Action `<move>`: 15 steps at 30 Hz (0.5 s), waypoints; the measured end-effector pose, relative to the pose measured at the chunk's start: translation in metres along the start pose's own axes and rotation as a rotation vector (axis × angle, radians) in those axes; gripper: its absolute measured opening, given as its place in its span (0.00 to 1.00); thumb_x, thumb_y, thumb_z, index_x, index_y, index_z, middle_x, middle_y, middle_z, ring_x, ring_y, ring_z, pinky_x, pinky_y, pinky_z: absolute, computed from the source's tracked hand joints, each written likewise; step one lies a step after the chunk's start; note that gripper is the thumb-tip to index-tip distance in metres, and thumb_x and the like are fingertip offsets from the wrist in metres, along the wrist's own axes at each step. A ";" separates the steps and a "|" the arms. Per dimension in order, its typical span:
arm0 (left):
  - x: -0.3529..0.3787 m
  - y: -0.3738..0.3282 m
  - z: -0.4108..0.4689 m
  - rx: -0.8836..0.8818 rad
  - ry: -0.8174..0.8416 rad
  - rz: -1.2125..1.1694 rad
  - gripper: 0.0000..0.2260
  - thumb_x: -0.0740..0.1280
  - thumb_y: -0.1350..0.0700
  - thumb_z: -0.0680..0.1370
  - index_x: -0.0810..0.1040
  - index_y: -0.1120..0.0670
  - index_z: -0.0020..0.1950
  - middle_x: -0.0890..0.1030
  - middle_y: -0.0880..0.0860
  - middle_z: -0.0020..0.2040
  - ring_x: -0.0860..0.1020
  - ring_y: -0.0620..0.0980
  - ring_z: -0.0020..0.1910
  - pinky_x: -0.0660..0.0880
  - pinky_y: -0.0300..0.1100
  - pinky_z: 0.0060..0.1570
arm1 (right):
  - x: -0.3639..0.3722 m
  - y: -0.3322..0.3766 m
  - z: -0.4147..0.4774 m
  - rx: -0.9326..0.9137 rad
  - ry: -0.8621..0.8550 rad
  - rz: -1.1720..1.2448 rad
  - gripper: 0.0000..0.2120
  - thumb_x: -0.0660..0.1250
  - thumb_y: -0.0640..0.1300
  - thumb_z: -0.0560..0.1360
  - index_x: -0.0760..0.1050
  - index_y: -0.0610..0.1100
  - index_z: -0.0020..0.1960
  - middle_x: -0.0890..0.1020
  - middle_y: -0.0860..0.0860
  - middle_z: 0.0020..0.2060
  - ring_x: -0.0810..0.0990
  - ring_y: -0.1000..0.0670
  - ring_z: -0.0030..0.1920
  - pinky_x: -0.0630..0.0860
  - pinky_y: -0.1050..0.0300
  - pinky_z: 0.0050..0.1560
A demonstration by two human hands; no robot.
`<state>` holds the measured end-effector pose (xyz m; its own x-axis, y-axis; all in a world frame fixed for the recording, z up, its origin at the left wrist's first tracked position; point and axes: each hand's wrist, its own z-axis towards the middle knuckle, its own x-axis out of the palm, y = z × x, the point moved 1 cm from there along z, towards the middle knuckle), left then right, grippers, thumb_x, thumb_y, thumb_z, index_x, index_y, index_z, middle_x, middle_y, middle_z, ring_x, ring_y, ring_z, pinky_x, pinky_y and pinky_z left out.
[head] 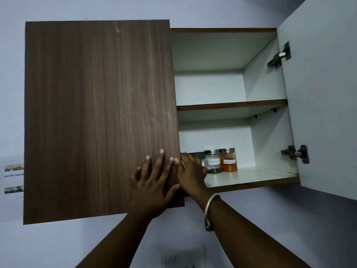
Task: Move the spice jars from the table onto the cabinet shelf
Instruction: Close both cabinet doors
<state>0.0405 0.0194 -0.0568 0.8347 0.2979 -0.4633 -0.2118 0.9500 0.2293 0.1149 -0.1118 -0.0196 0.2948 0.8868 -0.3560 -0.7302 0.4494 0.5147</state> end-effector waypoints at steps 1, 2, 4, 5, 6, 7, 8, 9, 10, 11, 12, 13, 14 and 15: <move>0.003 0.000 0.000 -0.002 0.000 -0.001 0.35 0.47 0.30 0.81 0.56 0.45 0.84 0.53 0.52 0.86 0.58 0.62 0.82 0.61 0.59 0.68 | 0.003 -0.002 0.001 0.006 0.000 0.004 0.16 0.55 0.54 0.85 0.76 0.50 0.65 0.79 0.51 0.66 0.70 0.45 0.71 0.62 0.44 0.66; 0.005 0.001 0.001 -0.004 -0.002 -0.001 0.35 0.47 0.30 0.81 0.57 0.45 0.84 0.53 0.52 0.86 0.58 0.62 0.82 0.60 0.59 0.68 | 0.006 -0.003 0.004 0.013 -0.002 0.008 0.16 0.55 0.54 0.85 0.76 0.50 0.65 0.79 0.51 0.66 0.70 0.46 0.71 0.62 0.44 0.66; 0.010 0.002 0.002 -0.006 -0.001 -0.004 0.35 0.47 0.30 0.81 0.58 0.45 0.84 0.54 0.52 0.86 0.58 0.62 0.82 0.60 0.59 0.68 | 0.011 -0.006 0.007 0.026 0.001 0.011 0.16 0.55 0.54 0.85 0.76 0.51 0.65 0.79 0.52 0.66 0.70 0.46 0.71 0.61 0.44 0.67; 0.012 0.003 0.003 -0.005 -0.003 -0.003 0.35 0.48 0.30 0.81 0.58 0.45 0.84 0.55 0.52 0.85 0.58 0.62 0.82 0.60 0.59 0.69 | 0.013 -0.007 0.008 0.028 0.002 0.016 0.16 0.55 0.54 0.85 0.75 0.51 0.66 0.79 0.52 0.67 0.70 0.47 0.71 0.61 0.44 0.67; 0.015 0.003 0.002 -0.006 -0.010 0.001 0.35 0.48 0.30 0.81 0.59 0.45 0.84 0.55 0.52 0.85 0.58 0.61 0.82 0.60 0.59 0.69 | 0.015 -0.008 0.009 0.033 0.006 0.023 0.16 0.54 0.54 0.85 0.75 0.51 0.66 0.78 0.52 0.67 0.70 0.47 0.72 0.60 0.45 0.68; 0.017 0.004 0.003 -0.008 -0.021 0.005 0.35 0.49 0.30 0.81 0.59 0.45 0.84 0.55 0.52 0.85 0.58 0.61 0.82 0.60 0.60 0.70 | 0.017 -0.010 0.010 0.039 0.011 0.030 0.17 0.54 0.55 0.85 0.74 0.51 0.67 0.78 0.52 0.68 0.69 0.48 0.72 0.60 0.45 0.68; 0.020 0.005 0.003 -0.010 -0.035 0.006 0.35 0.50 0.30 0.81 0.59 0.45 0.84 0.55 0.52 0.85 0.57 0.61 0.82 0.60 0.60 0.70 | 0.019 -0.011 0.011 0.046 0.019 0.033 0.17 0.54 0.55 0.85 0.73 0.52 0.69 0.77 0.53 0.69 0.68 0.48 0.73 0.59 0.45 0.69; 0.023 0.005 0.003 -0.008 -0.050 0.002 0.35 0.50 0.30 0.81 0.59 0.45 0.84 0.55 0.52 0.85 0.57 0.60 0.83 0.60 0.60 0.71 | 0.020 -0.012 0.011 0.050 0.027 0.035 0.18 0.53 0.55 0.85 0.72 0.52 0.70 0.76 0.53 0.70 0.68 0.48 0.74 0.58 0.45 0.70; 0.026 0.006 0.003 -0.004 -0.068 0.002 0.35 0.51 0.30 0.81 0.59 0.45 0.84 0.55 0.52 0.85 0.56 0.60 0.83 0.59 0.61 0.71 | 0.021 -0.014 0.012 0.048 0.033 0.039 0.18 0.53 0.55 0.85 0.72 0.52 0.71 0.75 0.53 0.71 0.67 0.49 0.74 0.58 0.45 0.70; 0.029 0.006 0.003 -0.001 -0.077 0.005 0.35 0.51 0.30 0.81 0.58 0.45 0.84 0.55 0.52 0.86 0.55 0.60 0.83 0.58 0.61 0.72 | 0.023 -0.016 0.013 0.044 0.036 0.049 0.18 0.53 0.55 0.85 0.71 0.52 0.72 0.75 0.53 0.71 0.67 0.49 0.74 0.57 0.46 0.70; 0.032 0.007 0.004 0.005 -0.081 0.010 0.35 0.52 0.30 0.80 0.58 0.45 0.84 0.55 0.52 0.86 0.54 0.60 0.84 0.58 0.61 0.72 | 0.024 -0.017 0.013 0.040 0.037 0.064 0.18 0.53 0.56 0.85 0.71 0.53 0.72 0.75 0.53 0.71 0.67 0.49 0.74 0.57 0.47 0.68; 0.034 0.007 0.004 0.008 -0.078 0.010 0.35 0.53 0.30 0.80 0.57 0.45 0.84 0.55 0.52 0.86 0.54 0.59 0.84 0.57 0.61 0.73 | 0.024 -0.019 0.013 0.034 0.036 0.080 0.18 0.53 0.56 0.85 0.71 0.53 0.71 0.75 0.53 0.70 0.67 0.49 0.74 0.56 0.49 0.66; 0.035 0.008 0.004 0.009 -0.075 0.008 0.36 0.53 0.30 0.80 0.57 0.45 0.84 0.55 0.52 0.86 0.54 0.59 0.84 0.56 0.61 0.73 | 0.025 -0.019 0.012 0.030 0.037 0.090 0.18 0.53 0.56 0.85 0.71 0.54 0.71 0.76 0.53 0.69 0.68 0.49 0.73 0.55 0.49 0.65; 0.034 0.009 0.004 0.016 -0.077 0.006 0.36 0.54 0.30 0.80 0.57 0.45 0.84 0.55 0.52 0.86 0.54 0.59 0.84 0.55 0.60 0.73 | 0.025 -0.019 0.011 0.029 0.041 0.091 0.18 0.52 0.57 0.85 0.70 0.55 0.70 0.77 0.53 0.68 0.69 0.49 0.73 0.56 0.49 0.65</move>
<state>0.0692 0.0381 -0.0671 0.8701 0.2950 -0.3949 -0.2093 0.9464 0.2459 0.1423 -0.0972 -0.0298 0.2019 0.9193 -0.3379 -0.7345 0.3703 0.5687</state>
